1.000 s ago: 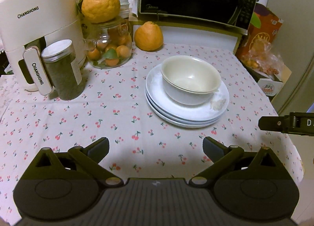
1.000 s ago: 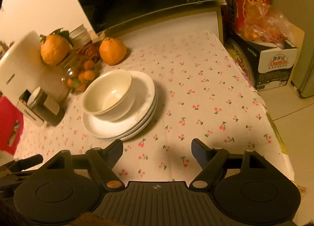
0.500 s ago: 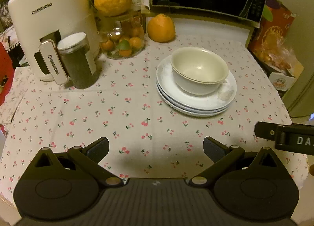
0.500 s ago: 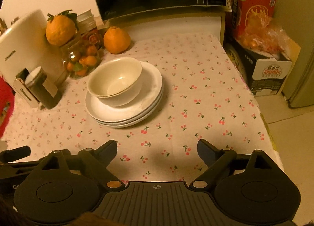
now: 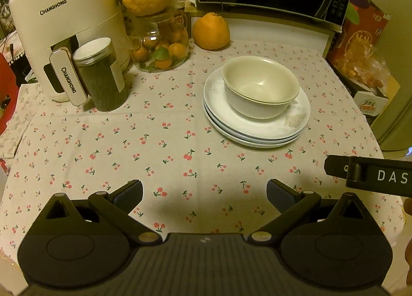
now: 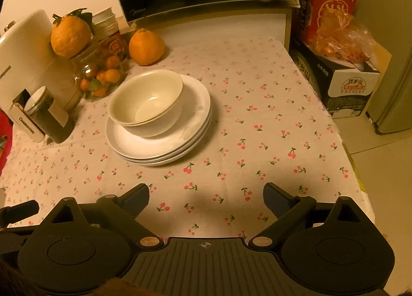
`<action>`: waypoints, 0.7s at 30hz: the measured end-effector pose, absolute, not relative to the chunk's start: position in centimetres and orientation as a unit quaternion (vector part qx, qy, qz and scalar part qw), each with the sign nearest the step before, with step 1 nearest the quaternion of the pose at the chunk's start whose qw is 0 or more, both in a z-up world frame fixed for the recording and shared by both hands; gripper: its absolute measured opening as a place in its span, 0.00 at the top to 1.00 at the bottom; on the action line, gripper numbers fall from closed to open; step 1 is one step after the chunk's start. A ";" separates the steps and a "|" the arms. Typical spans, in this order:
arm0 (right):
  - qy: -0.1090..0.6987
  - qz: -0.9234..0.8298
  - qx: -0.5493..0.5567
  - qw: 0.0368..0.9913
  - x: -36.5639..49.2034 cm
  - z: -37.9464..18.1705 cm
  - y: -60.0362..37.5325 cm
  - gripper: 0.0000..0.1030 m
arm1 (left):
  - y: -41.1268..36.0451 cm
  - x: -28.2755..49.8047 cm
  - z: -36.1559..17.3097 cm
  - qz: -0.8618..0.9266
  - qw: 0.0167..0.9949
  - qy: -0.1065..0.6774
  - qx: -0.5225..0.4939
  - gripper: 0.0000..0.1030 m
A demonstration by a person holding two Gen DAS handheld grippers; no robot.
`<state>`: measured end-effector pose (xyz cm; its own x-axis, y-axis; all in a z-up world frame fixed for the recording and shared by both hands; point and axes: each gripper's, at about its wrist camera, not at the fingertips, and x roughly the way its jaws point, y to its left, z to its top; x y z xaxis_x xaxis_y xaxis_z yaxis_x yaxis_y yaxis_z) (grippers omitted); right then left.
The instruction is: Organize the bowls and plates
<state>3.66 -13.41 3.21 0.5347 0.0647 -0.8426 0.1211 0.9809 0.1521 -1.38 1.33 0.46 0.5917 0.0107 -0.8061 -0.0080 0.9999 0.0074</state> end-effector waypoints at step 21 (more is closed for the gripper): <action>0.490 -0.018 0.098 0.866 3.7 2.9 -13.5 0.06 | 1.1 -1.4 0.4 0.000 0.892 0.452 0.004 0.00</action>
